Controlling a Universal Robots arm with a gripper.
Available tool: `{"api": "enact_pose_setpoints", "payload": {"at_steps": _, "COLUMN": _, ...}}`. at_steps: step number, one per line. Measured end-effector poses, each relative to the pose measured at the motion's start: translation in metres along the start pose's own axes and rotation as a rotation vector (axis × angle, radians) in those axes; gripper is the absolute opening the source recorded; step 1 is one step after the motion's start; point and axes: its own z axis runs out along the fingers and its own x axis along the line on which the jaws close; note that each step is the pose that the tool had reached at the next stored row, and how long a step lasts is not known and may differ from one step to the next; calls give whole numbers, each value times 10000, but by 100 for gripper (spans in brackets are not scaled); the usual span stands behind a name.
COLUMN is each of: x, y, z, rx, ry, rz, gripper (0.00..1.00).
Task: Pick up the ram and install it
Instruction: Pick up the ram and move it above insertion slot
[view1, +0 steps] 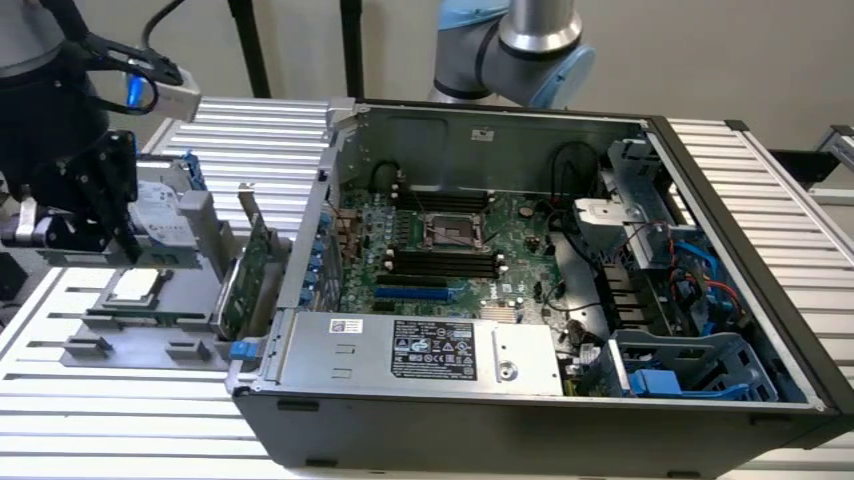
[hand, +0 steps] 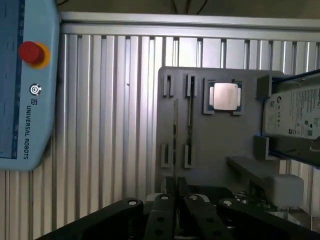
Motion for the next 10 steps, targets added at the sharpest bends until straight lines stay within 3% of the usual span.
{"api": "enact_pose_setpoints", "payload": {"at_steps": 10, "x": -18, "y": -429, "z": -279, "rx": 1, "ry": -5, "rz": 1, "gripper": 0}}
